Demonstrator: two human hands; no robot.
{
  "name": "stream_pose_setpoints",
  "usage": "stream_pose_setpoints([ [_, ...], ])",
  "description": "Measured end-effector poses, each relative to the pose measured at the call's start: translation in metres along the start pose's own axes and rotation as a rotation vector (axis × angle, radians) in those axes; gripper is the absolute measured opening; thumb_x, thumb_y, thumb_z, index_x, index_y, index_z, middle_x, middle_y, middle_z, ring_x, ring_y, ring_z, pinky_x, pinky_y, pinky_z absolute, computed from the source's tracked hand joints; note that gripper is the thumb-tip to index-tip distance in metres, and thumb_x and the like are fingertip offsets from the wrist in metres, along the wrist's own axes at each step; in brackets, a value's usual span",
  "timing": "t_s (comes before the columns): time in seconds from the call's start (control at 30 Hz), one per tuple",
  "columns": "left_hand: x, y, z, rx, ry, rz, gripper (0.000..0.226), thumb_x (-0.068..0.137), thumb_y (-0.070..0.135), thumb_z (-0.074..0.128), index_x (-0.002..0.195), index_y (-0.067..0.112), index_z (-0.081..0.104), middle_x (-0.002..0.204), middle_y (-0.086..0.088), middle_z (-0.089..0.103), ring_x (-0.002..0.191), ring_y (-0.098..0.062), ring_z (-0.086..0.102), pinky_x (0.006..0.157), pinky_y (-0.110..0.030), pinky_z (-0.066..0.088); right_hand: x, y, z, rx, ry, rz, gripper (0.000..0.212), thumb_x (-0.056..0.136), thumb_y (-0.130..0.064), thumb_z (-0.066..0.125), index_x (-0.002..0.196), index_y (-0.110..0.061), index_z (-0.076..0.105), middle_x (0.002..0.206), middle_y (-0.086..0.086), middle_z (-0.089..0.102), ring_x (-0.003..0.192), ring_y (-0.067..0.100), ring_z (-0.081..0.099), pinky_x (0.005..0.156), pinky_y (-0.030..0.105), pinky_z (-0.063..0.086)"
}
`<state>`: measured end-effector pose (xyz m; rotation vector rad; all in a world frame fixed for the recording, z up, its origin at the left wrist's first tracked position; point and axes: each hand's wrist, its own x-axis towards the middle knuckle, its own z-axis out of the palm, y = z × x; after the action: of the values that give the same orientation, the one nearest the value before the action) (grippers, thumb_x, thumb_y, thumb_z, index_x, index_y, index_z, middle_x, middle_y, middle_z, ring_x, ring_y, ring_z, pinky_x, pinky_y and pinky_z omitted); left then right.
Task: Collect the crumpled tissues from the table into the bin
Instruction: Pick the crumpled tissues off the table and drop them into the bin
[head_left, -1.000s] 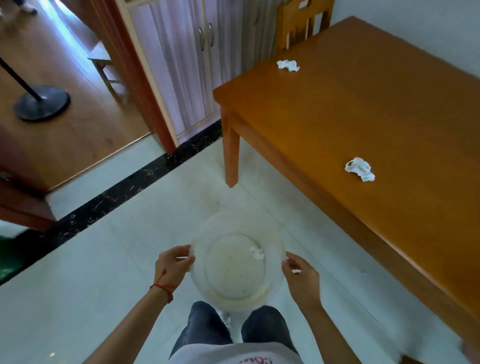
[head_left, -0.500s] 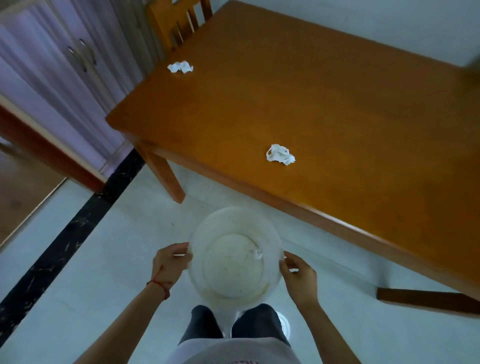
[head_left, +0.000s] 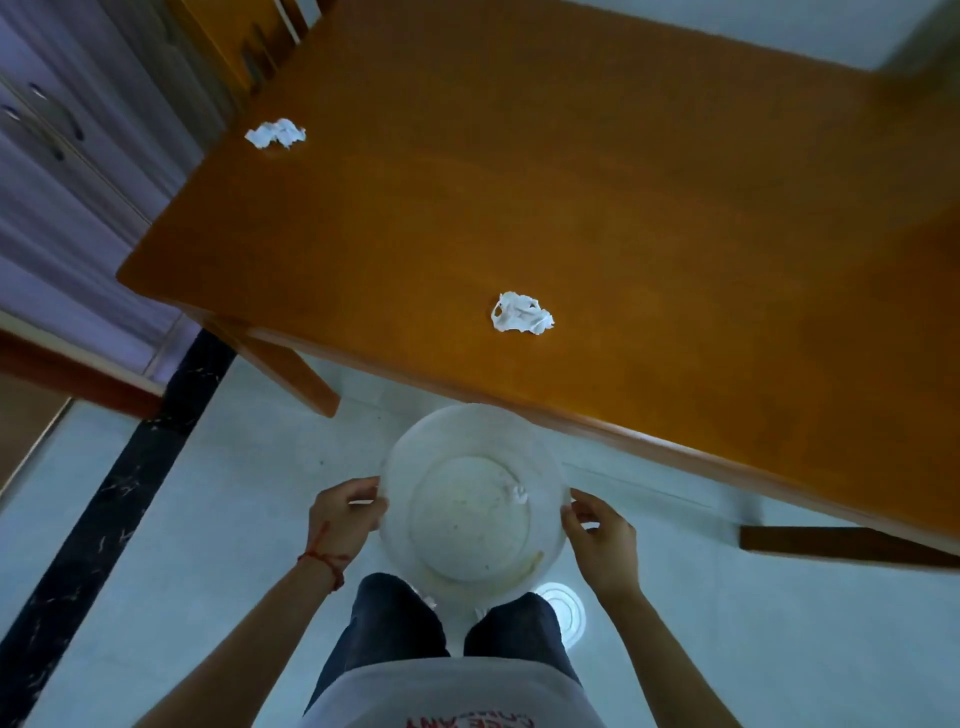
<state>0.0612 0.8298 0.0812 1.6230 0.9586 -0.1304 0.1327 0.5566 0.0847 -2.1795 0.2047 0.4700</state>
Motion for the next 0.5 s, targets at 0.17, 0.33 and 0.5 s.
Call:
stream_pose_setpoints([
  [0.17,0.010,0.006,-0.005,0.075,-0.017,0.064,0.024,0.079,0.001,0.061,0.102,0.003,0.067,0.092,-0.004,0.066,0.085,-0.027,0.061,0.074,-0.031,0.052,-0.002,-0.006,0.014,-0.004,0.051,0.039,0.025,0.087,-0.018,0.058,0.110,-0.014,0.065,0.088,0.000,0.066,0.075,0.007,0.059,0.066,0.016,0.045],
  [0.33,0.017,0.002,-0.009,0.072,-0.018,0.044,0.026,0.079,-0.001,0.060,0.104,0.003,0.067,0.098,-0.005,0.066,0.089,-0.030,0.061,0.081,-0.040,0.054,-0.003,-0.013,0.016,-0.097,0.064,0.032,0.028,0.085,-0.024,0.060,0.111,-0.015,0.064,0.096,0.002,0.067,0.081,0.013,0.061,0.071,0.024,0.050],
  [0.5,0.015,-0.001,-0.007,0.079,-0.020,0.041,0.024,0.080,0.002,0.059,0.101,0.008,0.069,0.093,-0.005,0.069,0.086,-0.027,0.063,0.077,-0.035,0.054,0.026,-0.051,0.006,-0.156,0.163,-0.126,0.032,0.084,-0.026,0.062,0.113,-0.013,0.060,0.111,0.008,0.065,0.090,0.016,0.059,0.073,0.029,0.049],
])
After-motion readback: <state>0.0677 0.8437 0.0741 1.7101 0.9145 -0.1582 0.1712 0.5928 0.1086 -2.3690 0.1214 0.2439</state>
